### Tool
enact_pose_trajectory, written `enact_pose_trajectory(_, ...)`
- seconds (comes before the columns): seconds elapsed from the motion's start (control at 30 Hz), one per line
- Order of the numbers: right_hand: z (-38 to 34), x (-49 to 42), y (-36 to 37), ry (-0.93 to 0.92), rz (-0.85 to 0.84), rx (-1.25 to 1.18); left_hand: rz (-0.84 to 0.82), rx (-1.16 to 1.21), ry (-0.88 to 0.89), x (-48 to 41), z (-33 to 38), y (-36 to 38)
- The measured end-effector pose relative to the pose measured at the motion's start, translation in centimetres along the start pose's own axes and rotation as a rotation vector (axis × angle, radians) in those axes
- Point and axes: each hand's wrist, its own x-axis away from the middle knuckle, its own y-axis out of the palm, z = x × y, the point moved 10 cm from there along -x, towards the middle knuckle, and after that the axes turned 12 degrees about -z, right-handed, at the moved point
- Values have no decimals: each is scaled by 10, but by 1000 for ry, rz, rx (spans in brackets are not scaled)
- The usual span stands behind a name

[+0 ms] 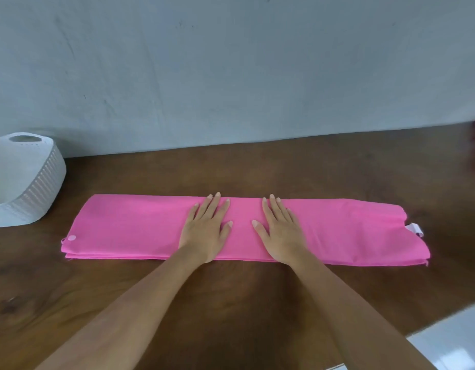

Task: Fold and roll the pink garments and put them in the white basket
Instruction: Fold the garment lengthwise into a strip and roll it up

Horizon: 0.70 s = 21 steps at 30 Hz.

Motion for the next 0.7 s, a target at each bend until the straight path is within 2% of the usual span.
enact_pose_trajectory(0.37, 176, 43, -13, 53, 19, 5, 26, -48, -26, 2, 0, 0)
enact_pose_trajectory(0.7, 270, 53, -24, -12, -1, 58, 16, -96, -109, 5, -6, 4)
